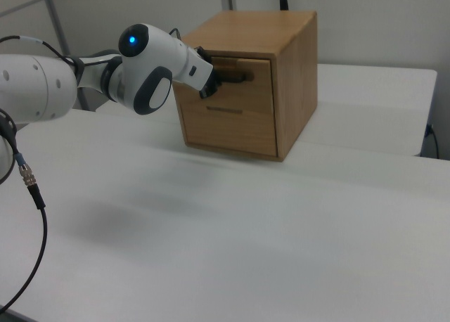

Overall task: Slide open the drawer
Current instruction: 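Pull the handle outward, sliding the upper drawer out of the cabinet, then release the handle and raise the gripper away from the drawer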

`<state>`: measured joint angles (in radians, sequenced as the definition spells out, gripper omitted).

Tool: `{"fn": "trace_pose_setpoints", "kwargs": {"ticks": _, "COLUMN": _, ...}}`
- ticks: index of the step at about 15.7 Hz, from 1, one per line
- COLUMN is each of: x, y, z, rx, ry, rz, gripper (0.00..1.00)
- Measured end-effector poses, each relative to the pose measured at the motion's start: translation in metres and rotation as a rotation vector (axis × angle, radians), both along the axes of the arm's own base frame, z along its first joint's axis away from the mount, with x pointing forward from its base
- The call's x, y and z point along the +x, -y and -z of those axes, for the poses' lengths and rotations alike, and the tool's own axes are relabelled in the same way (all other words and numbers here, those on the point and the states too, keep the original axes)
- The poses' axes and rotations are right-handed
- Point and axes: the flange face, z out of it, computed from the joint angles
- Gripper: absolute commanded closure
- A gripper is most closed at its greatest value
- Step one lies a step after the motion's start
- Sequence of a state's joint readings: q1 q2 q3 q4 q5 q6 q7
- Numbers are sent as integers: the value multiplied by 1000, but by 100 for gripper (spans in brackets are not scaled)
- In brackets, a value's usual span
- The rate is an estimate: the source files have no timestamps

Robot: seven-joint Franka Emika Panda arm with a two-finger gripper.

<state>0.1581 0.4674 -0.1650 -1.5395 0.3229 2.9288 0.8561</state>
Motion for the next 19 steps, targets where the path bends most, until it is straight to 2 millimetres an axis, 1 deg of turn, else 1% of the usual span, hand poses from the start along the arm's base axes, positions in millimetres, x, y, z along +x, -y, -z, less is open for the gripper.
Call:
{"fn": "trace_pose_setpoints", "kwargs": {"ticks": 4, "x": -2, "y": 1, "z": -1, "rx": 1, "ry": -2, "rz": 1, "gripper": 100}}
{"fn": "trace_pose_setpoints", "kwargs": {"ticks": 7, "x": -14, "y": 3, "z": -2, "rx": 10, "ry": -15, "rz": 5, "gripper": 100}}
{"fn": "trace_pose_setpoints", "kwargs": {"ticks": 10, "x": -40, "y": 7, "z": -5, "rx": 18, "ry": -43, "rz": 3, "gripper": 100}}
{"fn": "trace_pose_setpoints", "kwargs": {"ticks": 15, "x": -97, "y": 14, "z": -10, "rx": 11, "ry": -97, "rz": -26, "gripper": 100}}
{"fn": "trace_pose_setpoints", "kwargs": {"ticks": 17, "x": -118, "y": 18, "z": -14, "rx": 16, "ry": -138, "rz": -46, "gripper": 100}}
{"fn": "trace_pose_setpoints", "kwargs": {"ticks": 19, "x": -134, "y": 23, "z": -20, "rx": 23, "ry": -197, "rz": -76, "gripper": 100}}
